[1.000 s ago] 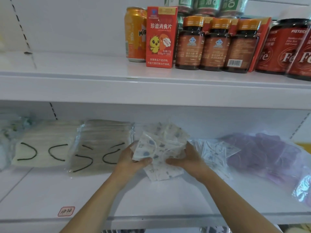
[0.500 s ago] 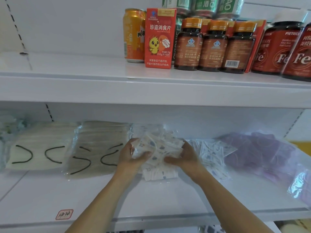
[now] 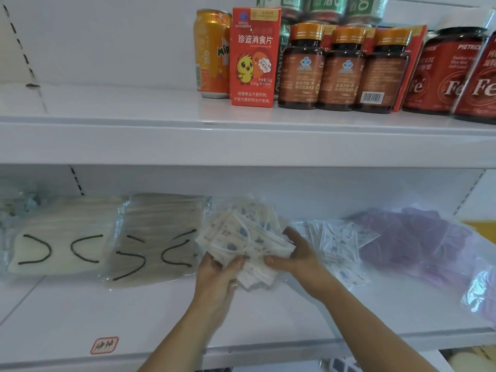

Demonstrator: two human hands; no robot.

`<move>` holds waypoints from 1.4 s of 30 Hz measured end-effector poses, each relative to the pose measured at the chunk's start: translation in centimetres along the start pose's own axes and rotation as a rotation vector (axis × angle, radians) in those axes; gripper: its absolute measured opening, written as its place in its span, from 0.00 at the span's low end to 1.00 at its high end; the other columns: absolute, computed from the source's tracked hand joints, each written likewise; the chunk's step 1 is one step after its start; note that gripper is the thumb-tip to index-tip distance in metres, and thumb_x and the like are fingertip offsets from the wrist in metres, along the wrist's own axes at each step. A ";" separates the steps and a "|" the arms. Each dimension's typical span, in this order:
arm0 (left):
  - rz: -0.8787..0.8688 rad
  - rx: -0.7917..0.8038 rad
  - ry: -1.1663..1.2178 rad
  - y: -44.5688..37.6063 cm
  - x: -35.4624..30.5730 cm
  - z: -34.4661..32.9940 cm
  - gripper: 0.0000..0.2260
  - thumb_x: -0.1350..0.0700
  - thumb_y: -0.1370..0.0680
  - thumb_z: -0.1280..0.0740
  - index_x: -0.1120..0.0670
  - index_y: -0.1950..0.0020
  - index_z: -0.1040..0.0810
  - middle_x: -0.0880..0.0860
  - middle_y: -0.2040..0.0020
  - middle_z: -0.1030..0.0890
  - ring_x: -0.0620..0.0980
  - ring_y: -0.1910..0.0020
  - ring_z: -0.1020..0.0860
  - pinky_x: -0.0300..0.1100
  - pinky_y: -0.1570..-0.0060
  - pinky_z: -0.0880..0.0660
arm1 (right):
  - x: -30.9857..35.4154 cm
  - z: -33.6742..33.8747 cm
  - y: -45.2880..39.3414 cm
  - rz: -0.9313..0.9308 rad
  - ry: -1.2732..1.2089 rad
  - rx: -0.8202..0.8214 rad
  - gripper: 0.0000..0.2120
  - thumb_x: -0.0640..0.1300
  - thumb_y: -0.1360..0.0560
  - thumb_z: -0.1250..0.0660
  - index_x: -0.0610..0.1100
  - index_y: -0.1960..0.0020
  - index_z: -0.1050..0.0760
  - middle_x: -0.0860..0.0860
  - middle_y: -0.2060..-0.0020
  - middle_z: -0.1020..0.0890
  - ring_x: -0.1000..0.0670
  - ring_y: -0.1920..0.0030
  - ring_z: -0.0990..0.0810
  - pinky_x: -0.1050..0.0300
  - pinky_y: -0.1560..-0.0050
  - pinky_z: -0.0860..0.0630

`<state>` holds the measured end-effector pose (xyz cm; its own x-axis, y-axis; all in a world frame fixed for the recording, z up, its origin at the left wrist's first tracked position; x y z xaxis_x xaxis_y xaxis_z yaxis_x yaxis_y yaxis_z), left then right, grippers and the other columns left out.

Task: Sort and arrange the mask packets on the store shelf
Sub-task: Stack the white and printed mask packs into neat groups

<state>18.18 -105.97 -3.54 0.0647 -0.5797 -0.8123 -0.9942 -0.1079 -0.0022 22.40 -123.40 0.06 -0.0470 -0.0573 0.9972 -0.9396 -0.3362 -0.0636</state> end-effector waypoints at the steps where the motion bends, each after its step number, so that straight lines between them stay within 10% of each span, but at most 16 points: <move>1: 0.014 0.012 0.023 0.2 0.4 -0.4 0.25 0.67 0.30 0.27 0.61 0.33 0.25 0.63 0.38 0.18 0.64 0.39 0.19 0.60 0.39 0.22 | 0.0 -0.3 0.2 -0.001 -0.024 0.018 0.26 0.30 0.30 0.24 0.37 0.34 0.26 0.39 0.42 0.16 0.37 0.40 0.17 0.42 0.41 0.19; 7: 0.044 -0.031 -0.074 0.5 0.1 1.4 0.34 0.66 0.35 0.20 0.56 0.31 0.26 0.62 0.37 0.19 0.62 0.41 0.18 0.61 0.41 0.21 | 2.0 0.5 0.6 -0.003 0.209 -0.090 0.16 0.33 0.29 0.22 0.45 0.44 0.20 0.50 0.50 0.13 0.47 0.49 0.14 0.57 0.50 0.21; 15: -0.063 0.062 -0.719 -1.4 -1.6 3.4 0.45 0.46 0.40 0.15 0.53 0.27 0.29 0.51 0.34 0.20 0.51 0.34 0.22 0.57 0.32 0.26 | 4.1 0.5 -0.5 0.027 0.854 0.102 0.31 0.47 0.31 0.20 0.56 0.31 0.27 0.64 0.41 0.23 0.63 0.39 0.25 0.76 0.44 0.32; 19: -0.045 0.032 -0.625 -1.3 -1.3 4.5 0.52 0.45 0.43 0.14 0.55 0.24 0.33 0.56 0.30 0.23 0.54 0.32 0.23 0.56 0.33 0.25 | 2.6 2.1 -0.4 0.026 0.606 0.044 0.40 0.43 0.36 0.16 0.65 0.33 0.30 0.61 0.41 0.22 0.60 0.43 0.22 0.70 0.47 0.26; 27: -0.053 0.000 -0.487 -1.1 -1.0 3.9 0.43 0.53 0.39 0.13 0.52 0.27 0.29 0.57 0.30 0.23 0.58 0.31 0.25 0.64 0.33 0.28 | -1.7 1.7 1.1 0.031 0.252 -0.066 0.40 0.27 0.34 0.21 0.48 0.29 0.32 0.48 0.41 0.18 0.48 0.44 0.15 0.55 0.49 0.17; 32: -0.164 0.048 -0.566 -0.4 -2.9 0.8 0.23 0.78 0.31 0.27 0.63 0.39 0.25 0.60 0.47 0.16 0.46 0.52 0.15 0.35 0.55 0.20 | 0.1 2.8 0.3 0.096 0.340 -0.204 0.29 0.30 0.34 0.20 0.50 0.41 0.26 0.64 0.55 0.16 0.59 0.53 0.17 0.66 0.53 0.22; 42: -0.230 0.143 -0.802 0.1 -3.5 3.3 0.36 0.56 0.37 0.17 0.48 0.32 0.27 0.46 0.41 0.17 0.40 0.42 0.21 0.28 0.43 0.28 | -3.2 3.0 1.3 0.035 0.479 -0.145 0.32 0.36 0.35 0.18 0.55 0.36 0.25 0.49 0.43 0.22 0.61 0.54 0.20 0.65 0.55 0.22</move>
<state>17.58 -101.23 -2.61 0.2400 0.1985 -0.9503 -0.9685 -0.0184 -0.2484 22.32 -126.44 -3.32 -0.1976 0.3838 0.9021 -0.9706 -0.2057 -0.1251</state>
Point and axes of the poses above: each hand's wrist, its own y-axis away from the middle knuckle, its own z-axis out of the back of the hand, x = y × z, the point moved 7 cm from there along -y, towards the middle knuckle
